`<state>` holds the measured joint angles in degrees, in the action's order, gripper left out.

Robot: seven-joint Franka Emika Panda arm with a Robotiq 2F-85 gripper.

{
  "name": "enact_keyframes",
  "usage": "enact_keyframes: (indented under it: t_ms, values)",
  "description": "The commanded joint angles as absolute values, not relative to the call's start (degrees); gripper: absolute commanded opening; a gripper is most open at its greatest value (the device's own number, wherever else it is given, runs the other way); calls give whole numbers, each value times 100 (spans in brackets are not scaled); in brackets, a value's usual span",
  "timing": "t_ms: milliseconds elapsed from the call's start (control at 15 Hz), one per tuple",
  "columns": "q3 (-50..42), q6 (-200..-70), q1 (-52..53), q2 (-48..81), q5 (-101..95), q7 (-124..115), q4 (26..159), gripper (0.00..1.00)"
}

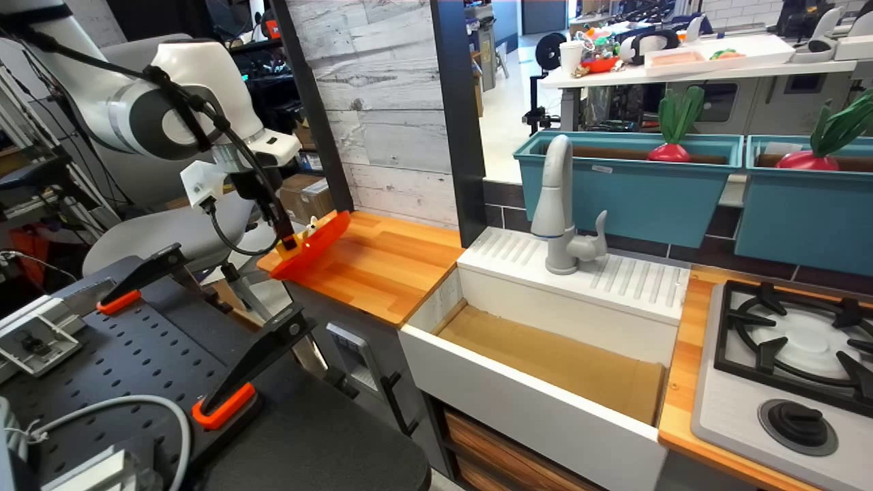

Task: Move the yellow block to the bottom left corner

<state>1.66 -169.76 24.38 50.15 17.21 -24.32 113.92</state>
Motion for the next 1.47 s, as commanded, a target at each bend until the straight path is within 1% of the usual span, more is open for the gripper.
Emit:
enact_keyframes:
  t_ms: [0,600,1400]
  values:
    - [151,-16874,2319,4938,1637,-2494,11365,8]
    - [460,-17068,1768,4508,1744,-2333,11659,8]
    - [961,-16778,1488,4803,1754,-2237,11253,8]
